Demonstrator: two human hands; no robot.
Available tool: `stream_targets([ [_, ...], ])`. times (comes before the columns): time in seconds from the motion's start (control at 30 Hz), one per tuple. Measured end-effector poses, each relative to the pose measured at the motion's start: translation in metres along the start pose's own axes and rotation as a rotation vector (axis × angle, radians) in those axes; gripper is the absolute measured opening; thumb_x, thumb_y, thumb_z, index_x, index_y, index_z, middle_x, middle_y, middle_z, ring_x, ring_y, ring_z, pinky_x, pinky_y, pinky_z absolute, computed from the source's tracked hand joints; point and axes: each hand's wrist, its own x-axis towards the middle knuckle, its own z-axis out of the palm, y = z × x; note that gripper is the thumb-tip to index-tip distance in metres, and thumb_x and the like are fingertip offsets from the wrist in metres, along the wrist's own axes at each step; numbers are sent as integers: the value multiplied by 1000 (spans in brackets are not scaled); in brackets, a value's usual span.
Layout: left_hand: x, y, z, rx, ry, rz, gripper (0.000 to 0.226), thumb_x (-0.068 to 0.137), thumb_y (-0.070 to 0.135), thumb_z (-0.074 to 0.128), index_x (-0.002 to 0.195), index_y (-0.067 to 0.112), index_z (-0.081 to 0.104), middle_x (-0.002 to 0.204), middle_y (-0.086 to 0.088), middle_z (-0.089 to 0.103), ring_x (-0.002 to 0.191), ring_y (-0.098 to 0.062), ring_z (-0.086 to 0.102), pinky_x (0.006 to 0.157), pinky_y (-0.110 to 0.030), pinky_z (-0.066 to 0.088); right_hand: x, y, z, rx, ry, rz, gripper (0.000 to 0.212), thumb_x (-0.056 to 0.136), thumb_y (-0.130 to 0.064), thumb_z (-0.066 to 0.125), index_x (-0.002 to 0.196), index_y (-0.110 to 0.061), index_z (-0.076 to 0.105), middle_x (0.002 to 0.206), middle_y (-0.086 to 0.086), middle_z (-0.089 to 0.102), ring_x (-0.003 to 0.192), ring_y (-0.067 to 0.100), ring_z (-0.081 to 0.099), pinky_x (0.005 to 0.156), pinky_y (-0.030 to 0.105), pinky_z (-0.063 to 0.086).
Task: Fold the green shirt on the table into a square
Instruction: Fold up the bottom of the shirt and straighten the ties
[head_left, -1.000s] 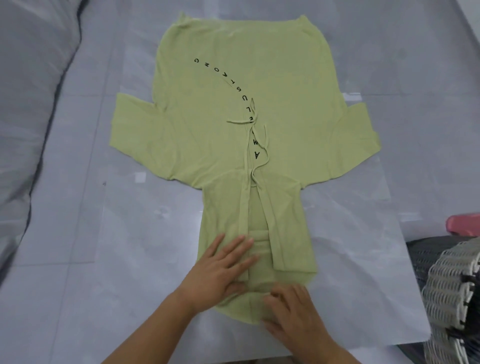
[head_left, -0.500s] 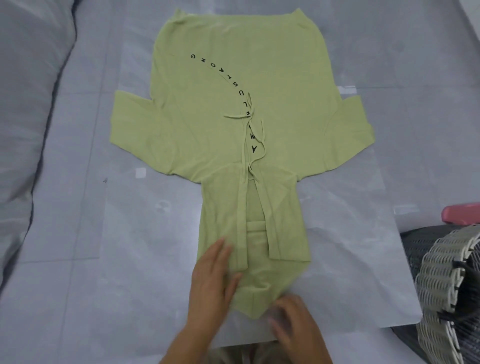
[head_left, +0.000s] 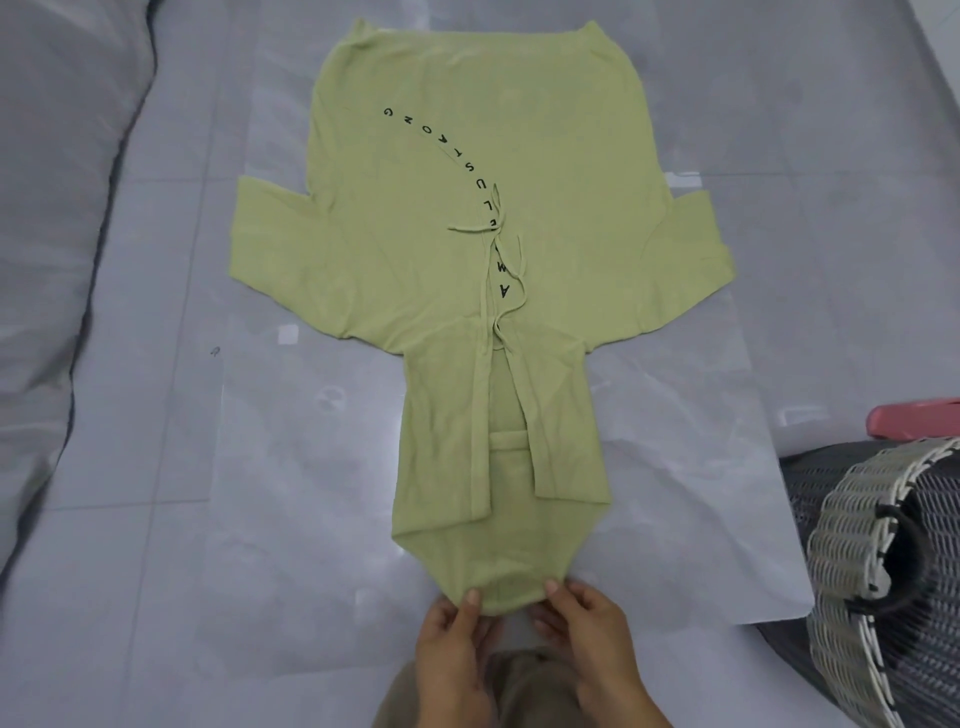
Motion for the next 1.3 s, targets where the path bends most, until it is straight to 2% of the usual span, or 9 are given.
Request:
stream_targets([
  [0.13, 4, 1, 4, 98, -42, 59, 12, 84, -11, 53, 95, -9, 57, 79, -22, 66, 68, -29, 65, 65, -35, 56, 2, -4, 15, -132, -24, -39, 16, 80, -14, 68, 71, 0, 68, 68, 15, 68, 63, 23, 61, 56, 29, 47],
  [0.5, 5, 2, -15, 493, 16, 216, 16, 79, -7, 65, 68, 3, 59, 50, -3, 63, 45, -12, 58, 44, -19, 46, 0, -1, -3, -269, 11, -104, 23, 81, -6, 67, 59, -1, 62, 46, 7, 61, 37, 8, 56, 36, 15, 38],
  [0.67, 4, 41, -25, 1099, 84, 837, 23, 80, 17, 65, 74, 29, 47, 74, 10, 52, 68, -6, 48, 58, -15, 34, -2, -7, -11, -624, 41, -258, 18, 79, -20, 71, 66, -24, 60, 61, -6, 66, 59, 14, 60, 57, 28, 49],
  [0.77, 22, 62, -12, 1391, -57, 1372, 22, 74, 24, 57, 95, 22, 52, 90, 1, 59, 82, -13, 46, 69, -22, 44, 3, -27, -12, -921, 157, -774, 17, 79, -28, 65, 78, -25, 48, 79, -7, 53, 76, 13, 48, 59, 24, 42],
  [0.87, 38, 76, 12, 1521, -157, 1553, 35, 71, 29, 58, 104, 20, 50, 97, -5, 63, 90, -17, 48, 77, -25, 42, 24, -55, 1, -1184, 144, -1232, 38, 68, -24, 73, 97, -21, 48, 91, 4, 57, 84, 14, 42, 64, 27, 48],
  [0.93, 44, 81, 24, 1608, -208, 1578, 36, 66, 30, 61, 99, 20, 49, 92, -1, 62, 85, -15, 46, 69, -24, 39, 40, -73, 12, -1284, 144, -1281, 47, 58, -16, 81, 97, -18, 53, 90, 5, 60, 82, 20, 50, 66, 32, 47],
  [1.07, 52, 85, 26, 1633, -220, 1508, 15, 73, 28, 54, 83, 19, 61, 78, 2, 61, 67, -19, 57, 51, -24, 46, 52, -86, 15, -1303, 88, -1392, 9, 77, -22, 60, 71, -16, 61, 68, -2, 58, 63, 21, 56, 64, 26, 32],
  [1.17, 52, 83, 23, 1562, -221, 1487, 25, 80, 31, 46, 81, 17, 67, 77, 4, 63, 67, -17, 58, 49, -24, 48, 45, -76, 11, -1278, -28, -1409, 17, 82, -24, 48, 73, -15, 59, 68, 0, 58, 64, 21, 54, 64, 26, 35],
  [1.3, 46, 79, 28, 1620, -213, 1490, 25, 73, 30, 45, 76, 16, 65, 73, 3, 59, 62, -17, 55, 48, -20, 41, 49, -68, 7, -1308, 124, -1316, 37, 64, -15, 73, 94, -17, 52, 85, 4, 60, 82, 17, 42, 67, 31, 46],
])
